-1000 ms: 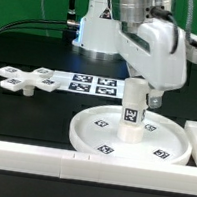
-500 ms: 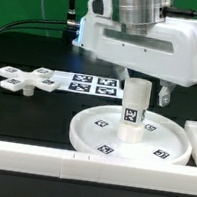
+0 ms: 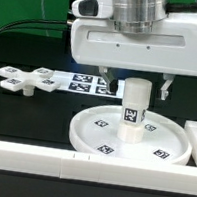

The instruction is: Assemble round table

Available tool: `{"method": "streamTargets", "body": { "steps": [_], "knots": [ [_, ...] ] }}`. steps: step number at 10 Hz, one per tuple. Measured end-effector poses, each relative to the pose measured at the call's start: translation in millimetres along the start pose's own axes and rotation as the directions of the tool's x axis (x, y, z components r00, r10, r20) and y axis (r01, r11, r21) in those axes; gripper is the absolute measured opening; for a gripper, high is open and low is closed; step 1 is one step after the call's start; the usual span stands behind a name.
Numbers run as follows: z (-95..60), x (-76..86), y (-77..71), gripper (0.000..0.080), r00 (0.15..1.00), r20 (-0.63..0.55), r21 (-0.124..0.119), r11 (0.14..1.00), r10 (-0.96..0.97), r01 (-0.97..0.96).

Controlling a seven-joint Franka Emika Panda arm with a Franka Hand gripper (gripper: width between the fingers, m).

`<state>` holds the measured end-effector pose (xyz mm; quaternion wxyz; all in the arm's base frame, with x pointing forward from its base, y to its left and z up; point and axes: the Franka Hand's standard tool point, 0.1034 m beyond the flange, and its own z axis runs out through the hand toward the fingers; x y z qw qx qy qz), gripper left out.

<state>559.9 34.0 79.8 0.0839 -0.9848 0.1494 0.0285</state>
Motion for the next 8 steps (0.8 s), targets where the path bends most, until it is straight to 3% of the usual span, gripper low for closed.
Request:
{"method": "streamTargets", "body": {
  "steps": [2, 3, 5, 8],
  "knots": [
    [0.1, 0.0, -0.3, 0.0649, 0.992, 0.000, -0.003, 0.992, -0.122, 0.122],
    [-1.4, 1.4, -2.5, 0.0649, 0.958, 0.002, -0.042, 0.957, -0.286, 0.286],
    [0.4, 0.9, -1.1, 0.0649, 0.876, 0.013, -0.046, 0.875, -0.482, 0.482],
    [1.4, 0.5, 0.7, 0.0649, 0.777, 0.025, -0.045, 0.776, -0.629, 0.629]
  ]
}}
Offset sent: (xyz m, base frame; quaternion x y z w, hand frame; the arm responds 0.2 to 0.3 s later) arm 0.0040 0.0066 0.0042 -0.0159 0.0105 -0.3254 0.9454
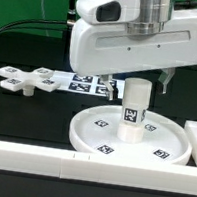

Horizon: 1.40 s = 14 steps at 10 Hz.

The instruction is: Assemble round table

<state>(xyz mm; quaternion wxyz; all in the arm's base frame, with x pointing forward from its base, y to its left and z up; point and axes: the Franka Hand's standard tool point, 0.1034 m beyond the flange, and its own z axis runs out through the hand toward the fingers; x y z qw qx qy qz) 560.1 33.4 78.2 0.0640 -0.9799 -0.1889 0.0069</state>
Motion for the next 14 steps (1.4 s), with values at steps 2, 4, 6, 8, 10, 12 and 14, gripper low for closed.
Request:
{"method": "streamTargets", "body": {
  "steps": [2, 4, 6, 8, 10, 12, 14],
  "knots": [
    [0.6, -0.5, 0.5, 0.0649, 0.991, 0.002, 0.000, 0.991, -0.130, 0.130],
    [0.1, 1.4, -1.0, 0.0649, 0.943, 0.014, -0.019, 0.943, -0.332, 0.333],
    [0.2, 1.5, 1.1, 0.0649, 0.891, 0.018, -0.027, 0.890, -0.454, 0.454],
    [1.8, 3.4, -5.3, 0.0649, 0.840, 0.025, -0.034, 0.839, -0.542, 0.543],
    [2.1, 5.7, -10.5, 0.0649, 0.836, 0.025, -0.034, 0.836, -0.548, 0.548],
    [2.7, 5.0, -9.6, 0.0626, 0.837, 0.026, -0.033, 0.837, -0.546, 0.547],
    [3.0, 4.8, -9.2, 0.0426, 0.838, 0.027, -0.033, 0.837, -0.546, 0.546]
  ]
}}
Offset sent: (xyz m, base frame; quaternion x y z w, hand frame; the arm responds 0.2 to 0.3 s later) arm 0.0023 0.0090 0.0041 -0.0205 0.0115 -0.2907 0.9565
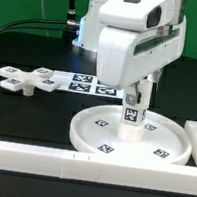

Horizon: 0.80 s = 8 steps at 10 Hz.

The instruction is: Assemble round table

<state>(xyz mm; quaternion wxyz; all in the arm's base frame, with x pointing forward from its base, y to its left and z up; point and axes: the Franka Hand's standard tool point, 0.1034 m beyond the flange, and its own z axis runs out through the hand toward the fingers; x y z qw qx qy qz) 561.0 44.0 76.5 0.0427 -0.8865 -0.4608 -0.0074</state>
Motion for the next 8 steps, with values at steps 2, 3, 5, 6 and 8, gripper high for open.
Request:
{"method": "streamTargets", "body": {
  "steps": [2, 3, 5, 6, 8],
  "knots": [
    [0.1, -0.2, 0.1, 0.0409, 1.000, 0.000, 0.000, 1.000, 0.000, 0.000],
    [0.1, -0.2, 0.1, 0.0409, 1.000, 0.000, 0.000, 1.000, 0.014, -0.014],
    [0.1, -0.5, 0.4, 0.0409, 0.998, -0.002, 0.002, 0.998, 0.065, -0.065],
    [-0.5, -2.1, 2.0, 0.0409, 0.983, -0.006, 0.003, 0.983, 0.186, -0.186],
    [0.6, -2.3, 0.8, 0.0409, 0.904, -0.017, 0.011, 0.904, 0.428, -0.428]
  ]
}}
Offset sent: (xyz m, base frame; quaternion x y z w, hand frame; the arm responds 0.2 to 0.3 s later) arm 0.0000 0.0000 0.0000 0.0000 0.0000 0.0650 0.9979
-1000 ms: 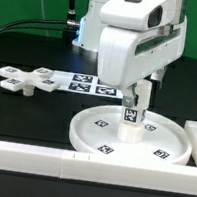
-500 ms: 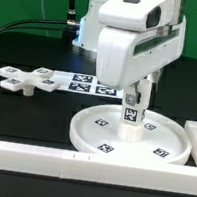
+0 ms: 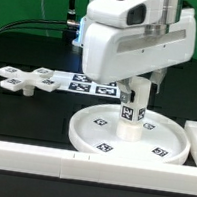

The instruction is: Assemble round table

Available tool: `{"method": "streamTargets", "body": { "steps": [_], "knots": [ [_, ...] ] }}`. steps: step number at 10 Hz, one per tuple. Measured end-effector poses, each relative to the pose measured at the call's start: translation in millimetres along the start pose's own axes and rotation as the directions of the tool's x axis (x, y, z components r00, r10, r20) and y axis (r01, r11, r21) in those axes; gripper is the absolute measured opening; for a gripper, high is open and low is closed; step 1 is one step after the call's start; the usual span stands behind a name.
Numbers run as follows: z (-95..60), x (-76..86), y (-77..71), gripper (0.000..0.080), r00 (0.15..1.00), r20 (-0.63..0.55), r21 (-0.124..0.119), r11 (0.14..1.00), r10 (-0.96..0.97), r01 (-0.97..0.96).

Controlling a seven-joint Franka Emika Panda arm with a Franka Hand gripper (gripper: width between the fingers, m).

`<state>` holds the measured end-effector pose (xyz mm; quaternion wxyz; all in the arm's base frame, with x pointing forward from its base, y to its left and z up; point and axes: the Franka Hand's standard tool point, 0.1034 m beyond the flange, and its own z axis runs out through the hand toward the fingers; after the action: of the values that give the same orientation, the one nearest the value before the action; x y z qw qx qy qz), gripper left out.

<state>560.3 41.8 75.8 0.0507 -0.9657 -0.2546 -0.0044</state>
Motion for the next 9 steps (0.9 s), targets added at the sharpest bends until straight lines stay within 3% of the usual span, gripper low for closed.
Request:
{"method": "streamTargets", "body": {
  "steps": [3, 6, 8, 9],
  "knots": [
    [-0.1, 2.9, 3.7, 0.0409, 0.944, -0.037, -0.007, 0.944, 0.329, -0.330],
    [-0.2, 2.0, 5.7, 0.0409, 0.881, -0.038, -0.002, 0.882, 0.471, -0.471],
    [-0.2, 0.8, 7.8, 0.0409, 0.791, -0.039, 0.006, 0.792, 0.611, -0.611],
    [0.1, -1.1, 9.0, 0.0409, 0.716, -0.038, 0.023, 0.717, 0.697, -0.697]
  ]
}}
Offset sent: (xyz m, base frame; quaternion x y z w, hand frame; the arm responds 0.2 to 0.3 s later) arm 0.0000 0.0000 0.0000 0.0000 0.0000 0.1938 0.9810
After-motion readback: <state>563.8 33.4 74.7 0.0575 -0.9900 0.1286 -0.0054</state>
